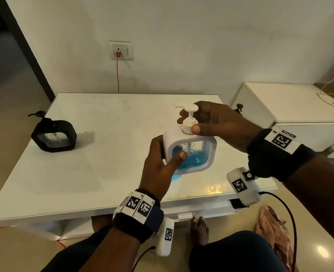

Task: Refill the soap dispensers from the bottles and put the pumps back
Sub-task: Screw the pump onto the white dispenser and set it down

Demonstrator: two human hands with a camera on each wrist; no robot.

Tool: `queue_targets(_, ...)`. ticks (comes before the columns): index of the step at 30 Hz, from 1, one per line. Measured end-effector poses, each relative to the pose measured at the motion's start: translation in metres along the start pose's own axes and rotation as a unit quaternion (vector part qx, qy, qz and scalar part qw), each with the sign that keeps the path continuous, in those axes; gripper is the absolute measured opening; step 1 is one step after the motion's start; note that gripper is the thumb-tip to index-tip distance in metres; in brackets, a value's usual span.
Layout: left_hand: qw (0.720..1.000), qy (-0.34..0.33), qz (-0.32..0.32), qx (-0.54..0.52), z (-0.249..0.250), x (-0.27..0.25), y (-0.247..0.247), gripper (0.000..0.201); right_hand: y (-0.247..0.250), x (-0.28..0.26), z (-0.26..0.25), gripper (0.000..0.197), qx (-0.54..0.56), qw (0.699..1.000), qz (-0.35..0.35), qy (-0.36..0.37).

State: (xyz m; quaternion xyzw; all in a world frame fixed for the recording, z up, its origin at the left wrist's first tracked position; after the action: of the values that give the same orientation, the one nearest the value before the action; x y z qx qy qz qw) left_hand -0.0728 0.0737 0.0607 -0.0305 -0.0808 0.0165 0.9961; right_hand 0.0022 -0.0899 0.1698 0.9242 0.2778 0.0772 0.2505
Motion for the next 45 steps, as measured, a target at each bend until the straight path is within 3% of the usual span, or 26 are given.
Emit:
queue_targets(3, 1.000, 0.002, 0.003, 0.001, 0.001, 0.001, 0.001, 0.054, -0.001, -0.003, -0.008, 0.043, -0.032, 0.999, -0.021, 0.005)
queue_targets(7, 1.000, 0.001, 0.027, 0.006, -0.001, -0.004, -0.004, 0.052, -0.001, -0.003, -0.011, 0.037, -0.109, 0.992, 0.058, 0.018)
queue_targets(10, 0.999, -0.011, 0.045, 0.010, 0.002, -0.005, -0.006, 0.052, -0.003, -0.003, -0.010, 0.027, -0.084, 0.992, 0.095, 0.025)
queue_targets(14, 1.000, -0.018, 0.012, 0.015, 0.009, -0.001, -0.004, 0.050, -0.004, -0.007, -0.014, 0.046, -0.016, 0.999, 0.001, 0.037)
queue_targets(17, 1.000, -0.012, 0.006, 0.005, 0.007, 0.000, -0.005, 0.049, -0.001, -0.010, -0.017, 0.039, -0.026, 0.998, -0.046, 0.038)
queue_targets(21, 1.000, -0.013, 0.019, 0.014, 0.003, -0.003, -0.009, 0.050, 0.002, -0.008, -0.019, 0.043, -0.053, 0.997, -0.020, 0.044)
queue_targets(26, 0.998, -0.018, 0.045, 0.035, 0.002, -0.006, -0.012, 0.055, -0.002, -0.005, -0.019, 0.032, -0.070, 0.996, 0.009, 0.062)
queue_targets(34, 0.996, -0.025, 0.062, 0.054, 0.006, -0.006, -0.018, 0.061, 0.001, -0.005, -0.019, 0.031, -0.146, 0.983, 0.088, 0.067)
queue_targets(40, 0.999, -0.015, 0.005, 0.033, 0.005, -0.006, -0.030, 0.062, 0.020, -0.019, -0.009, 0.057, -0.120, 0.992, 0.011, 0.025)
queue_targets(42, 1.000, -0.011, -0.015, 0.025, 0.003, -0.007, -0.039, 0.056, 0.029, -0.030, 0.001, 0.066, -0.151, 0.988, -0.014, -0.001)
queue_targets(45, 0.999, -0.001, -0.035, 0.014, -0.001, -0.008, -0.055, 0.051, 0.043, -0.051, 0.017, 0.063, -0.235, 0.970, -0.036, -0.047)
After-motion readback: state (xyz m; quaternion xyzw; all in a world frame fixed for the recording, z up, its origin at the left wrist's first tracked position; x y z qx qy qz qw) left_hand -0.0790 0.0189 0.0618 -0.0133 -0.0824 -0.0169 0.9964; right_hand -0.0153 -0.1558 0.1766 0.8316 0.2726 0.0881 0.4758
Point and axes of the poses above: each hand's wrist, its own x-axis towards the middle knuckle, its own y-axis out of the back of the hand, z = x × y, the point moved 4 cm from there along x, towards the middle knuckle, and after that the axes turned 2 degrees about -z, right-handed, at the moved point
